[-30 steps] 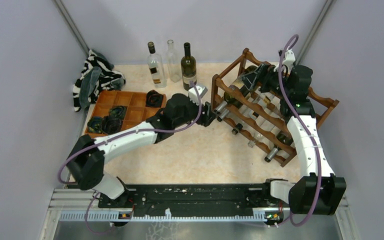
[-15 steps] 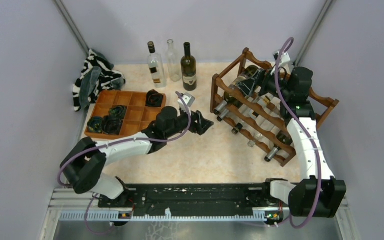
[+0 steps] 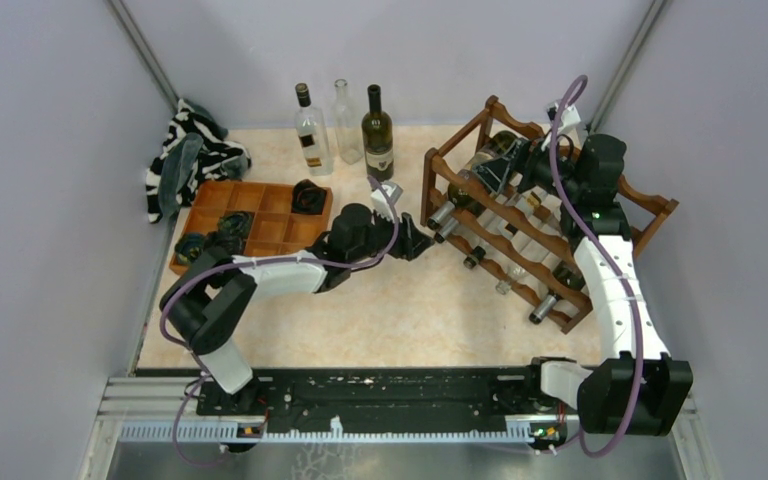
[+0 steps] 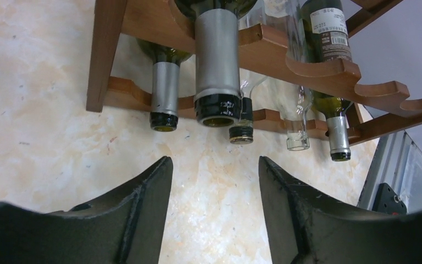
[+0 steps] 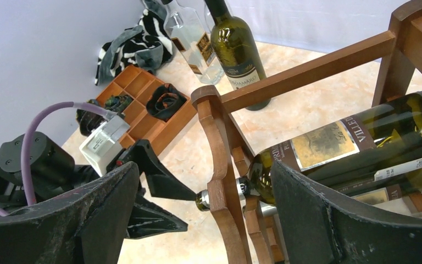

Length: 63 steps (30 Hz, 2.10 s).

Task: Put the wine bottle on the wine rack
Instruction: Adjust the wine bottle in the wine rack.

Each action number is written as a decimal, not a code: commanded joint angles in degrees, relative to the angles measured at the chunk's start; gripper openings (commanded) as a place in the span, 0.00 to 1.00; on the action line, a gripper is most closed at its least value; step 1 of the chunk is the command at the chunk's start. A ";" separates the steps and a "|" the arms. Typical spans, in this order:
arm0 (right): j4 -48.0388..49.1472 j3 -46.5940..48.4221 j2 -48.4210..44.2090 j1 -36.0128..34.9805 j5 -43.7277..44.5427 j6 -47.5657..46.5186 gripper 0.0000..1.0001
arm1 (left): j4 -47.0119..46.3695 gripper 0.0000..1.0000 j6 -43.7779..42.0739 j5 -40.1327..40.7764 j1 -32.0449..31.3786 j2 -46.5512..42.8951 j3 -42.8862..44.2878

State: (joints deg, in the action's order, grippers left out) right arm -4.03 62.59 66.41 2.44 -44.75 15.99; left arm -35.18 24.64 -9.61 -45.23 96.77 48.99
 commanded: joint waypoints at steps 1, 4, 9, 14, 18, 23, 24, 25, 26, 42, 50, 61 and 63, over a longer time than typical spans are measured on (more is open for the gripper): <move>3.15 -0.07 -1.73 0.64 -0.71 -0.96 0.88 | -2.36 0.63 0.74 -3.42 0.57 2.62 3.96; 3.15 0.05 -1.67 0.64 -0.52 -0.96 0.88 | -1.74 0.55 0.80 -4.62 0.90 4.13 5.63; 3.15 0.11 -1.42 0.66 -0.42 -0.96 0.88 | -0.53 0.42 0.93 -5.97 1.77 5.95 7.73; 3.29 0.24 -1.20 0.64 -0.35 -0.78 0.88 | 0.48 0.32 0.62 -7.80 2.72 7.48 10.29; 3.48 0.32 -1.03 0.64 -0.34 -0.78 0.88 | 0.20 0.27 1.10 -11.37 3.58 9.12 12.27; 3.33 0.29 -0.93 0.64 -0.25 -0.83 0.88 | -0.02 0.27 2.04 -12.65 3.97 10.89 13.95; 3.29 0.26 -0.86 0.64 -0.25 -0.79 0.88 | -0.06 0.27 2.14 -12.95 4.01 11.32 14.48; 3.32 0.40 -0.85 0.65 -0.25 -0.78 0.88 | 0.01 0.27 2.20 -13.09 4.06 11.61 14.85; 3.26 0.49 -0.85 0.68 -0.25 -0.79 0.88 | 0.09 0.27 2.31 -13.29 4.05 11.86 15.18; 2.27 0.65 -1.13 0.66 -0.15 -1.82 0.88 | 1.80 0.35 3.04 -15.21 4.56 12.37 16.07; -0.42 1.73 -1.55 0.68 -3.36 -6.81 0.89 | 3.22 0.51 -0.03 -12.50 4.72 2.89 7.46; -24.45 10.85 -2.14 0.73 -3.25 -34.29 0.98 | 14.02 0.76 -5.51 -5.89 5.08 -19.74 -2.32; -28.29 12.25 -2.20 0.70 -0.06 -37.59 0.98 | 15.88 0.83 -6.00 -4.48 5.59 -24.18 -3.64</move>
State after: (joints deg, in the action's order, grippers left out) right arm -22.55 70.13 66.35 2.44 -47.83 -9.23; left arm -23.88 20.80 -18.17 -40.58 80.38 47.53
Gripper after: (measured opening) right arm 0.983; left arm 0.768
